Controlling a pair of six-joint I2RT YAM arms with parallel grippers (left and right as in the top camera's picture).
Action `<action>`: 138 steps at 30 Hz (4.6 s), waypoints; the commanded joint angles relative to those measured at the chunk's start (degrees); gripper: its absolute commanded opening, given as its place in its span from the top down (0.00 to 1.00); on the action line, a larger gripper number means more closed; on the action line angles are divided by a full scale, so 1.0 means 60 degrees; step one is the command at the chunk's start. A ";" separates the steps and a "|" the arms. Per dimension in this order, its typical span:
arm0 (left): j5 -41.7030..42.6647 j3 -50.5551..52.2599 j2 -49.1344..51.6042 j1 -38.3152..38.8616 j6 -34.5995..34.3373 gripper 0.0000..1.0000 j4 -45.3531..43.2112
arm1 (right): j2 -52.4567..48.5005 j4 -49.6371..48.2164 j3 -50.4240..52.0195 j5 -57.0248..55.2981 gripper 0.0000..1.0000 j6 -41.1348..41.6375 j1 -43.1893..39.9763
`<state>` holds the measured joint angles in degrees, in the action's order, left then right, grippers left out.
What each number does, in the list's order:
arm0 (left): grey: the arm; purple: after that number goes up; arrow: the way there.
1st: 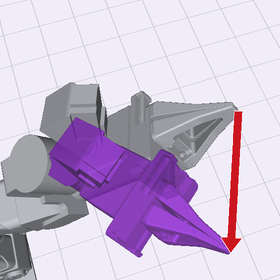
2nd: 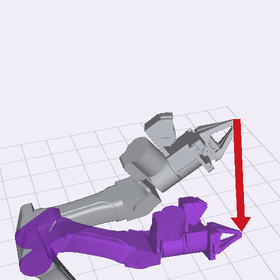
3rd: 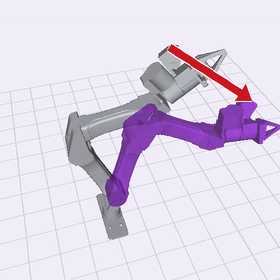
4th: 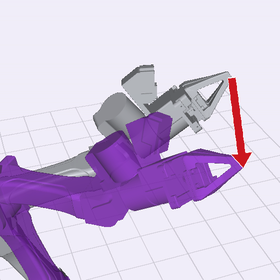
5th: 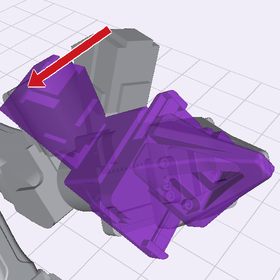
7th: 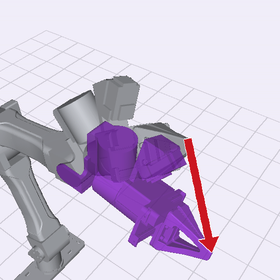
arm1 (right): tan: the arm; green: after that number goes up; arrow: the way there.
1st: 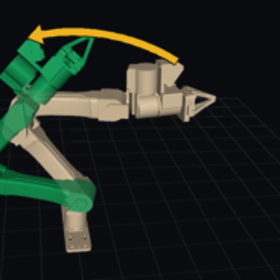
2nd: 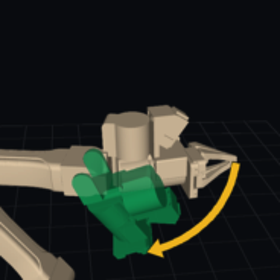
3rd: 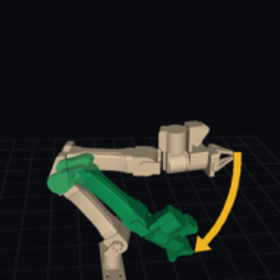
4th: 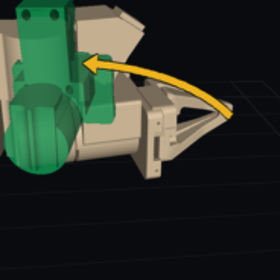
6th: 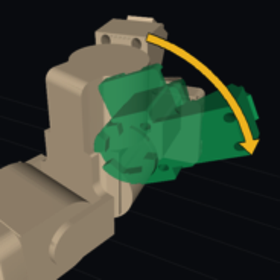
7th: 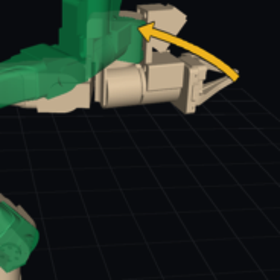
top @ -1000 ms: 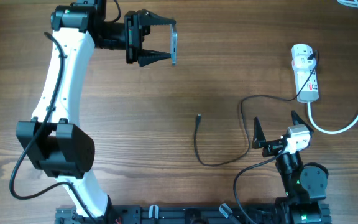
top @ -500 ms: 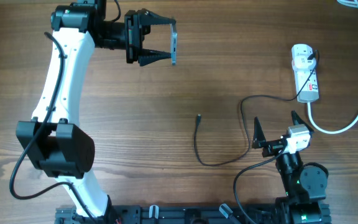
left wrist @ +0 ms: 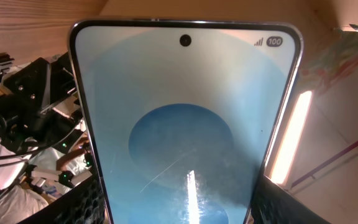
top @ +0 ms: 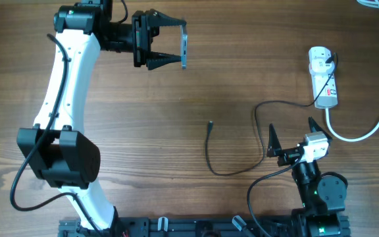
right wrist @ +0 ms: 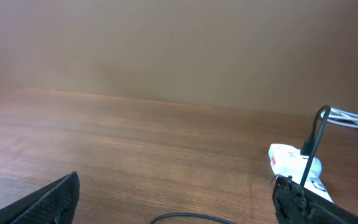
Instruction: Plug charger to phone and switch on socket
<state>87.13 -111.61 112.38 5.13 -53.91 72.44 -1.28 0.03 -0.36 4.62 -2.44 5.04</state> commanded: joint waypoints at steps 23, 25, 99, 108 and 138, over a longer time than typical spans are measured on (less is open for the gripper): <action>0.0535 -0.0204 -0.0302 -0.0018 0.0197 0.36 -0.0036 | 0.0015 -0.0149 0.0011 0.1282 0.00 0.1654 -0.0066; 0.0535 -0.0204 -0.0302 -0.0018 0.0197 0.36 -0.0036 | 0.0015 -0.0215 0.0011 0.1508 0.00 0.2947 -0.0066; -0.2353 -0.0204 -0.0302 0.1155 0.0182 0.38 -0.0466 | -1.3657 0.9876 -1.7384 -0.3304 0.08 0.6193 0.6991; -0.1945 -0.0204 -0.0302 0.1344 0.0120 0.38 -0.0466 | -1.4447 1.0032 -1.7362 -0.4302 0.11 0.7377 0.6965; -0.1351 -0.0204 -0.0302 0.1381 0.0153 0.38 -0.0466 | -1.4611 0.9752 -1.7362 -0.4193 0.62 0.7697 0.6528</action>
<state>76.20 -111.61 112.38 13.13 -53.71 69.87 -88.77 58.67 -103.55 -19.79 43.70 44.40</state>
